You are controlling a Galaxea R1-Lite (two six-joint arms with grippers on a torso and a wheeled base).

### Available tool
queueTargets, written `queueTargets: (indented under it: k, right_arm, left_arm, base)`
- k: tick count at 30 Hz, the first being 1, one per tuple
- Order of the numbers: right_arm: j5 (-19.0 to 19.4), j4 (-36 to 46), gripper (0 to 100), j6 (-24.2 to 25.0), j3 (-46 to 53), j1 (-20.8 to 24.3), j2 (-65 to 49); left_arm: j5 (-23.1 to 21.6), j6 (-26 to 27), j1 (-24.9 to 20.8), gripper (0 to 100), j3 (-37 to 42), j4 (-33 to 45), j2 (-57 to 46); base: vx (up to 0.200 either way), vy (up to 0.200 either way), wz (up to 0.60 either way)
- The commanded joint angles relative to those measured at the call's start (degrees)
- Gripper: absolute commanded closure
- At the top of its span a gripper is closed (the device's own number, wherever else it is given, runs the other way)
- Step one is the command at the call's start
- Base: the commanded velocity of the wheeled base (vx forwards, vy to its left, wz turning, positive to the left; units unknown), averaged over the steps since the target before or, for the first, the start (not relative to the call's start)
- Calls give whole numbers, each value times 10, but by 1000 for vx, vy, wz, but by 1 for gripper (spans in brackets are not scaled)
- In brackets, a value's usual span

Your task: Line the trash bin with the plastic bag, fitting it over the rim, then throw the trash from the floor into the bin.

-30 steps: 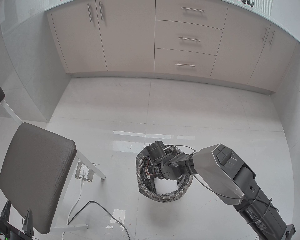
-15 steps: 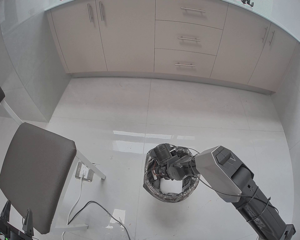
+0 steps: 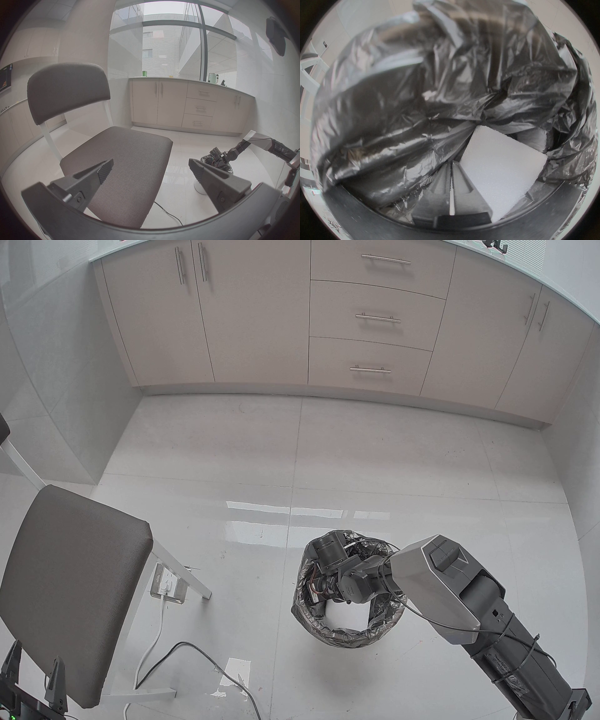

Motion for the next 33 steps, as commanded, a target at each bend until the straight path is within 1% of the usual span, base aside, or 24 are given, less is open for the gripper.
queueTargets:
  k: [1,7,13,16,18,33]
  right_arm:
    - [-2,8,100,0,0,3,-31]
    - [-7,31,100,0,0,3,-65]
    - [-9,35,100,2,0,1,-64]
    - [-20,50,100,0,0,0,-66]
    - [-20,55,100,0,0,0,-67]
    - [-25,67,100,1,0,-32,-55]
  left_arm:
    - [0,0,0,0,0,0,-8]
    - [0,0,0,0,0,0,-8]
    - [0,0,0,0,0,0,-8]
    - [0,0,0,0,0,0,-8]
    - [0,0,0,0,0,0,-8]
    - [0,0,0,0,0,0,-8]
  base:
    - [0,0,0]
    - [0,0,0]
    - [0,0,0]
    - [0,0,0]
    - [0,0,0]
    - [0,0,0]
